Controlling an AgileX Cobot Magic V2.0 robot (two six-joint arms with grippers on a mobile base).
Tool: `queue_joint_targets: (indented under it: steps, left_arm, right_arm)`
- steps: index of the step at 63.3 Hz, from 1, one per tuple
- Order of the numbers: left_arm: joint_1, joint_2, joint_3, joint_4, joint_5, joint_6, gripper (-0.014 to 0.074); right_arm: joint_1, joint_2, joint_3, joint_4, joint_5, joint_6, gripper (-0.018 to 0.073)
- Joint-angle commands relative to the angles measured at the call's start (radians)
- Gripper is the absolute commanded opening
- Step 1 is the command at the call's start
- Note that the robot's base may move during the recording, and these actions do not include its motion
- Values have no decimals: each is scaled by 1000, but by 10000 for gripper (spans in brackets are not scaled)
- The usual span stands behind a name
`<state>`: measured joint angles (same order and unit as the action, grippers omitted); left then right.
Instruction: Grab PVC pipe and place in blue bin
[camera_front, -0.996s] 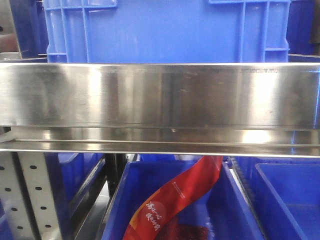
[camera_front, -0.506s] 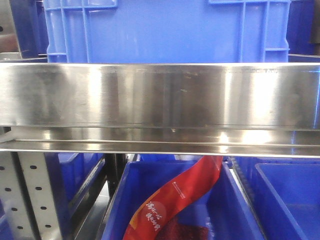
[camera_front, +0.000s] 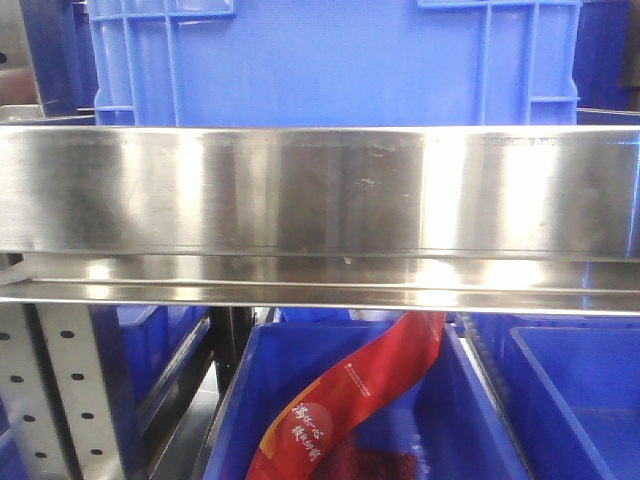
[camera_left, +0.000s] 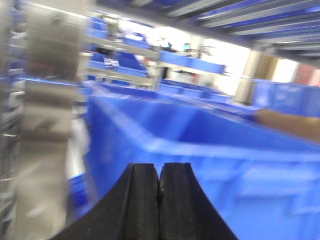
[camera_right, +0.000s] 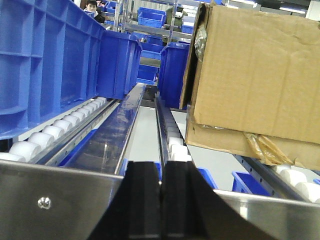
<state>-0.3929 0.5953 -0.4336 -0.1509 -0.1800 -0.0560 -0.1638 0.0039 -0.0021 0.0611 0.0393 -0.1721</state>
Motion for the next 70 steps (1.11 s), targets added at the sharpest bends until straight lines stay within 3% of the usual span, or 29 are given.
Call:
queue_joint_targets:
  steps: [1, 19, 34, 67, 70]
  left_arm:
    - [45, -50, 80, 11, -22, 1, -111]
    - [183, -152, 191, 114, 70, 4, -111]
    - [281, -219, 298, 120, 49, 4, -111]
    - [290, -534, 434, 120, 49, 4, -111]
    - [290, -568, 434, 120, 117, 4, -111]
  right_arm:
    - [-5, -4, 2, 3, -26, -3, -168]
    - [-5, -4, 2, 3, -26, -3, -168]
    - [-5, -4, 2, 3, -26, -3, -168]
    - [-5, -4, 2, 3, -26, -3, -168]
    - [-5, -4, 2, 3, -26, -3, -168]
